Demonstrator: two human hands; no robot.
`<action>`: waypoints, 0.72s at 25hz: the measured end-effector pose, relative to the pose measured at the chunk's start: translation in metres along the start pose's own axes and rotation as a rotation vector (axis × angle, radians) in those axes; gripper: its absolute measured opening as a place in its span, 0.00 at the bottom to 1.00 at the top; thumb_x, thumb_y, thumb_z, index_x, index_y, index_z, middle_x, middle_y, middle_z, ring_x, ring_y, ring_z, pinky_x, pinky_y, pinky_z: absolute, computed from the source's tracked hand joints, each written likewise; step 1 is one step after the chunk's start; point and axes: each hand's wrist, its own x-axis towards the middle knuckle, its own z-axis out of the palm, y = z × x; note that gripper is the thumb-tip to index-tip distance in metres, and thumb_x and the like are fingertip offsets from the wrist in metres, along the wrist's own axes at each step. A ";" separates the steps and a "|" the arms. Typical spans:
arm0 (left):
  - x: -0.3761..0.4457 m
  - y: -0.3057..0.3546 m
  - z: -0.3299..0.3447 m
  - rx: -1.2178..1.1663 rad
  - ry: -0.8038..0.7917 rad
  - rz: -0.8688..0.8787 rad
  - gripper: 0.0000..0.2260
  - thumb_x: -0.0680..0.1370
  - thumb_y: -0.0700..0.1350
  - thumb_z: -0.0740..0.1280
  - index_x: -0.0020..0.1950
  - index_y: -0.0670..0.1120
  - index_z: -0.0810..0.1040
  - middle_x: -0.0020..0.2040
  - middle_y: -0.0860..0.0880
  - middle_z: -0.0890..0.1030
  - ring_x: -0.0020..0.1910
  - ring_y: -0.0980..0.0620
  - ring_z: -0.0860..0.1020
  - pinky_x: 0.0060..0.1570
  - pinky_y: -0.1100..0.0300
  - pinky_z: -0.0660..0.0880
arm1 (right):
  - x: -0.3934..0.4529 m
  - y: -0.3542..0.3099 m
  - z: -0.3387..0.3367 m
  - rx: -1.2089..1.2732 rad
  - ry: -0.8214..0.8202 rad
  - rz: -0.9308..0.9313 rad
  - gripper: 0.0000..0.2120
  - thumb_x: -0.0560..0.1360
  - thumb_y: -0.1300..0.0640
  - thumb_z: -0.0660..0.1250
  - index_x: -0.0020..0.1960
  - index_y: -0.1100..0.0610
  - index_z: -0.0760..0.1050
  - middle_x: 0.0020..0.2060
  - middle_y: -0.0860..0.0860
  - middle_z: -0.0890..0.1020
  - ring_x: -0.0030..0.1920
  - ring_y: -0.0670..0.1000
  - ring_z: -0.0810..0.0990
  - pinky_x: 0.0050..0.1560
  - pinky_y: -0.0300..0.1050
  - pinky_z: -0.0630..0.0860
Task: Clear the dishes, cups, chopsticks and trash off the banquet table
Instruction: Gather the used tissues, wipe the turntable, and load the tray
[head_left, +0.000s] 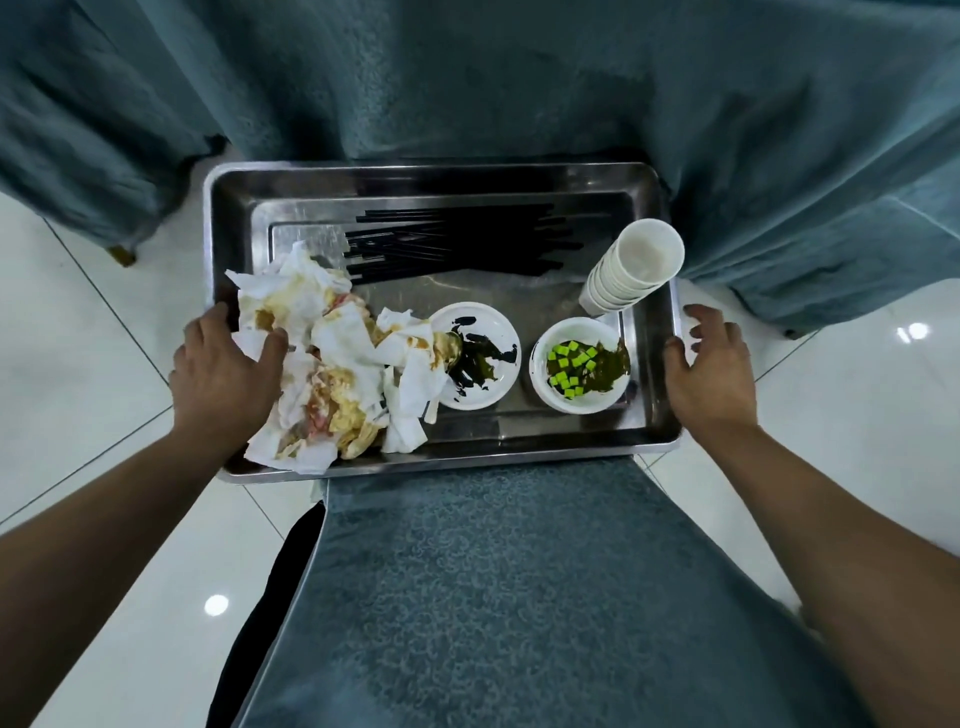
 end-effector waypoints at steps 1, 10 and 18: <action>0.003 -0.003 0.003 0.000 -0.011 -0.017 0.29 0.80 0.59 0.63 0.74 0.42 0.65 0.71 0.38 0.70 0.70 0.34 0.67 0.68 0.36 0.65 | 0.006 0.004 0.005 0.012 -0.008 0.011 0.21 0.80 0.53 0.62 0.73 0.52 0.67 0.62 0.61 0.75 0.60 0.62 0.76 0.61 0.62 0.75; 0.014 -0.014 0.030 -0.011 -0.013 -0.131 0.32 0.78 0.67 0.61 0.78 0.59 0.56 0.81 0.41 0.54 0.76 0.31 0.59 0.71 0.31 0.58 | 0.046 0.021 0.047 0.177 -0.138 0.169 0.28 0.82 0.41 0.57 0.79 0.42 0.54 0.73 0.58 0.69 0.68 0.63 0.73 0.66 0.57 0.70; 0.028 -0.020 0.030 -0.053 -0.082 -0.167 0.38 0.72 0.72 0.61 0.78 0.61 0.55 0.77 0.36 0.58 0.72 0.27 0.62 0.70 0.30 0.62 | 0.050 0.025 0.064 0.333 -0.051 0.162 0.33 0.77 0.48 0.64 0.78 0.38 0.56 0.68 0.55 0.71 0.67 0.59 0.73 0.64 0.48 0.67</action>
